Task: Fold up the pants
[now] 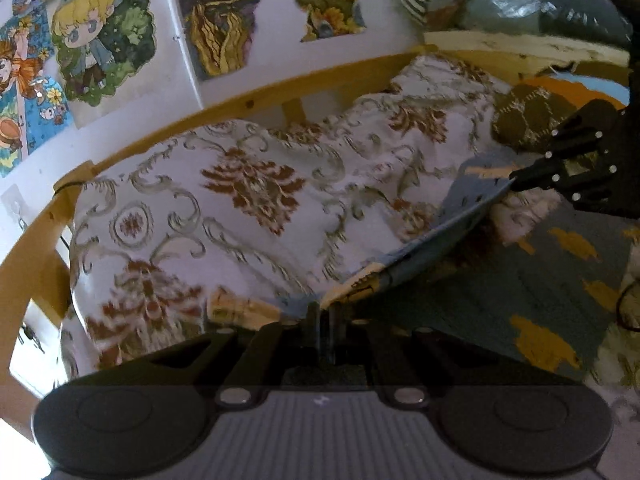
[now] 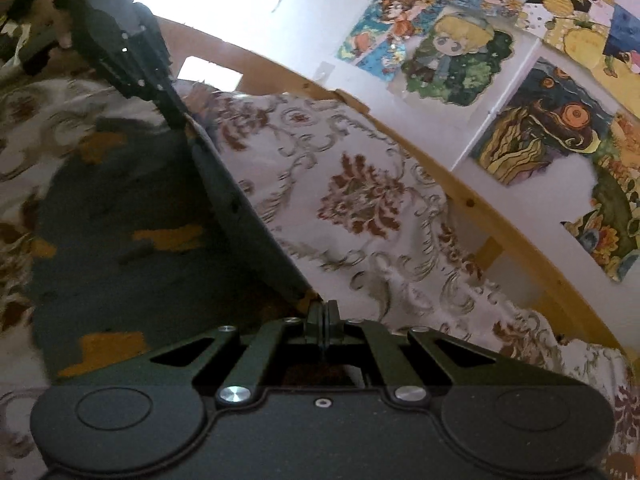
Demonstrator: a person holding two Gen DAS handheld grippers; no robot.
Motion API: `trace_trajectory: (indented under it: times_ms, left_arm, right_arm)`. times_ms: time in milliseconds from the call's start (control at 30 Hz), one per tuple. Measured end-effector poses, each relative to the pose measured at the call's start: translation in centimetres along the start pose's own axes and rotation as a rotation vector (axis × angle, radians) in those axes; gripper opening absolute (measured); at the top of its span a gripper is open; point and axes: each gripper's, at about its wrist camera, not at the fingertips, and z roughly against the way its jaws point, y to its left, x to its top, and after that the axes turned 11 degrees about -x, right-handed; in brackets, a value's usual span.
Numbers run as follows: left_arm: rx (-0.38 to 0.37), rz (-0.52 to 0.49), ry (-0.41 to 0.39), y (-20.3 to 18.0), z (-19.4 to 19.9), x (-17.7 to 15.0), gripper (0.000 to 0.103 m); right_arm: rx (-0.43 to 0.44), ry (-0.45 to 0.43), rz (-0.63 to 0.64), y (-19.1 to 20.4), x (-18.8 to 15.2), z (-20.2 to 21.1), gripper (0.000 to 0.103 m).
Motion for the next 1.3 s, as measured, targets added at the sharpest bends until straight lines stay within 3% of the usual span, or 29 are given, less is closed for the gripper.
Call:
trace_trajectory:
  times_ms: [567, 667, 733, 767, 800, 833, 900, 933, 1000, 1133, 1300]
  left_arm:
    - [-0.011, -0.11, 0.177, -5.9, -0.7, -6.5, 0.004]
    - [-0.006, -0.141, 0.189, -6.8, -0.7, -6.8, 0.004]
    - [0.003, -0.128, 0.179, -7.2, -0.5, -6.8, 0.01]
    - [0.004, -0.118, 0.169, -7.4, -0.3, -6.7, 0.013]
    - [0.005, -0.109, 0.16, -7.7, 0.0, -6.7, 0.021]
    - [0.011, -0.105, 0.151, -8.1, 0.2, -6.7, 0.027]
    - [0.036, -0.116, 0.13, -9.1, 0.5, -6.8, 0.057]
    - [0.055, -0.13, 0.121, -9.6, 0.6, -6.8, 0.065]
    - [0.104, -0.174, 0.107, -10.9, 0.6, -7.0, 0.093]
    - [0.224, -0.278, 0.103, -12.7, 0.0, -6.9, 0.1]
    - [0.229, -0.353, 0.153, -12.8, -1.2, -6.7, 0.102]
  right_arm:
    - [0.029, 0.103, -0.005, 7.8, -4.3, 4.6, 0.0]
    - [0.029, 0.111, -0.037, 8.0, -4.6, 4.9, 0.018]
    - [0.02, 0.1, -0.04, 8.0, -4.6, 5.4, 0.037]
    - [0.011, 0.092, -0.037, 7.9, -4.6, 5.7, 0.051]
    - [0.001, 0.083, -0.037, 7.8, -4.7, 6.0, 0.066]
    - [-0.007, 0.076, -0.038, 7.6, -4.7, 6.2, 0.072]
    - [-0.033, 0.057, -0.028, 7.2, -4.6, 6.6, 0.095]
    - [-0.05, 0.046, -0.016, 7.1, -4.6, 6.7, 0.101]
    - [-0.076, 0.031, 0.021, 6.9, -4.5, 6.8, 0.102]
    - [-0.082, 0.033, 0.071, 6.9, -4.5, 6.3, 0.102]
    - [-0.052, 0.04, 0.104, 7.2, -4.5, 5.3, 0.102]
